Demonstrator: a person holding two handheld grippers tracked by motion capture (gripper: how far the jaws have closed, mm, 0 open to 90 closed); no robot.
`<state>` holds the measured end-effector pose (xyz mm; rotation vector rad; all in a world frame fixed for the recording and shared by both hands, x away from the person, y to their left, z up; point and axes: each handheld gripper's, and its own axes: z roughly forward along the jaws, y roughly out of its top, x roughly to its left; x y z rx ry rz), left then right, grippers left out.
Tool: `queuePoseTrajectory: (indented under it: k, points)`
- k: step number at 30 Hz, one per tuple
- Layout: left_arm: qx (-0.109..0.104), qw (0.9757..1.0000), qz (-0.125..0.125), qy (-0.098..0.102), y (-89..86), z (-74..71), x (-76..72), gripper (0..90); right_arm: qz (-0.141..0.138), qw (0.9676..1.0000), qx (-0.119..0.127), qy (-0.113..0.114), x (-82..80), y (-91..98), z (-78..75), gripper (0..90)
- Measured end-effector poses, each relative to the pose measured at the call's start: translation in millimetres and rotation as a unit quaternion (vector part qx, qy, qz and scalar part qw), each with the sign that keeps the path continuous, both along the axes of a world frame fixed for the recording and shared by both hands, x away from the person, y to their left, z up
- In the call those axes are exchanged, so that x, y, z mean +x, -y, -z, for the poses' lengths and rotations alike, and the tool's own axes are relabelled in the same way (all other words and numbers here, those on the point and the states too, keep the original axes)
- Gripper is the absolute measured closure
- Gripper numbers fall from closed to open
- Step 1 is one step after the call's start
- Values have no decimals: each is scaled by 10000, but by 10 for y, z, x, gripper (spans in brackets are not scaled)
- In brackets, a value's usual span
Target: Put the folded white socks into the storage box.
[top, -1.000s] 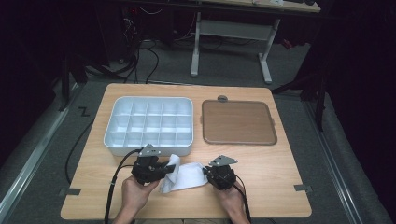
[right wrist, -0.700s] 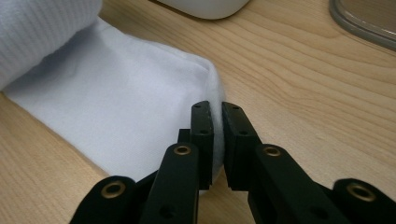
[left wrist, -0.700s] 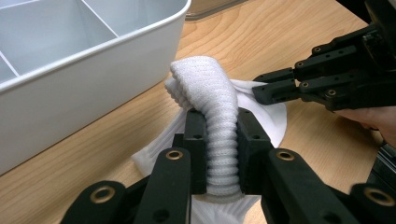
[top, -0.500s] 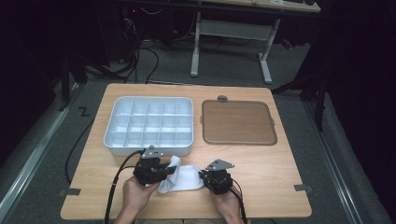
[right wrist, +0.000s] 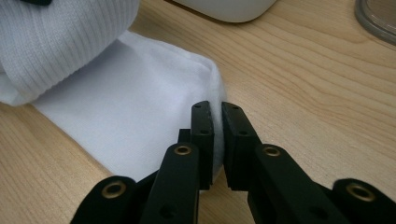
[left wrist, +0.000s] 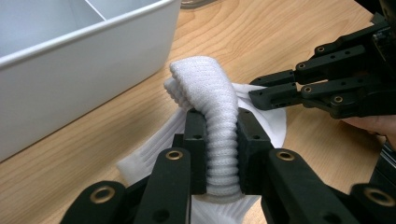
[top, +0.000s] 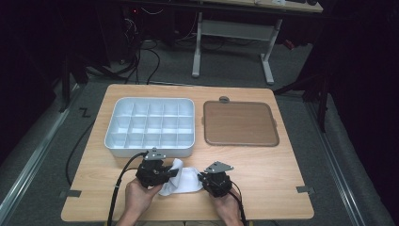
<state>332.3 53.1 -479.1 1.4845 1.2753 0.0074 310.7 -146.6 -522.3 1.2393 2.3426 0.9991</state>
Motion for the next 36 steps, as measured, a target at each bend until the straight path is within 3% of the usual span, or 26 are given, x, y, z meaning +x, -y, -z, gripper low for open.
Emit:
queuePoseTrajectory:
  k: [21, 36]
  points:
    - [185, 9997, 138, -96, 121, 82, -5, 772, -58, 10000, 34, -14, 6, -47, 8, 845]
    - [196, 9995, 162, -176, 228, 154, 19, 767, -89, 10000, 29, -17, 21, -49, 17, 843]
